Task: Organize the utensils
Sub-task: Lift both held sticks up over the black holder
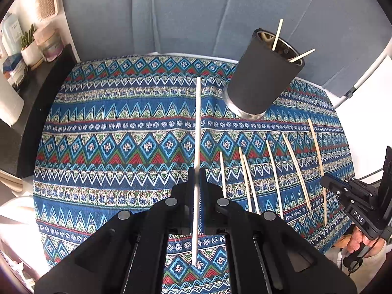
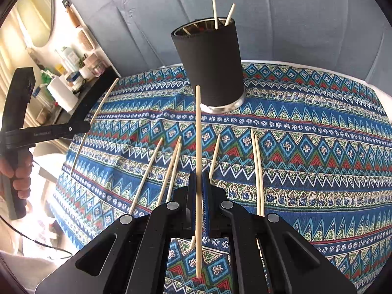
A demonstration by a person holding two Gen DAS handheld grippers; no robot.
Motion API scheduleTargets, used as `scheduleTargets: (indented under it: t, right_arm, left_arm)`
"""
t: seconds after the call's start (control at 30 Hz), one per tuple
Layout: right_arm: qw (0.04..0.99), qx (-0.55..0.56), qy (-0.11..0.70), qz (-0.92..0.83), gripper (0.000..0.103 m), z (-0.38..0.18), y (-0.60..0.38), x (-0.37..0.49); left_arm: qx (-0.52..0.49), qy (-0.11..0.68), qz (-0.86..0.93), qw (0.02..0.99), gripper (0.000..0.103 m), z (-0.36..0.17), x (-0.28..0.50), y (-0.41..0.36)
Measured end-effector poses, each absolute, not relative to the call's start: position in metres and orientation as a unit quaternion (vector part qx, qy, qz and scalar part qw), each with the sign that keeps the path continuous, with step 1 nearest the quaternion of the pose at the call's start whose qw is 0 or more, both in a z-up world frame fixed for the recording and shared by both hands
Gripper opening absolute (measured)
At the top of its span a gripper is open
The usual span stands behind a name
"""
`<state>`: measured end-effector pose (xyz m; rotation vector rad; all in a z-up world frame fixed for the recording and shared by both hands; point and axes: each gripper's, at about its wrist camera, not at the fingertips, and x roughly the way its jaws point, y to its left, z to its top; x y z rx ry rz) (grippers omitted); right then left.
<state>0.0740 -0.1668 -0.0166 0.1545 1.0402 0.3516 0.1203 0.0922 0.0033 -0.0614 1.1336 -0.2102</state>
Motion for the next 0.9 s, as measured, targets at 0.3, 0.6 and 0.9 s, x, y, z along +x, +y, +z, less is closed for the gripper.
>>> scheduleTargets:
  t: [0.3,0.6,0.9]
  right_arm:
    - [0.876,0.077,0.445,0.167,0.005,0.029,-0.178,0.097]
    - [0.892,0.081,0.407,0.178,0.005,0.067,-0.184,0.128]
    - [0.902,0.111,0.369,0.195,0.005,0.099,-0.197,0.167]
  left_arm:
    - [-0.024,0.480,-0.148,0.864,0.003,0.055,0.139,0.055]
    - [0.017,0.431,-0.170,0.886,0.003,0.099,0.160,0.020]
    - [0.003,0.389,-0.190,0.901,0.003,0.127,0.184,0.008]
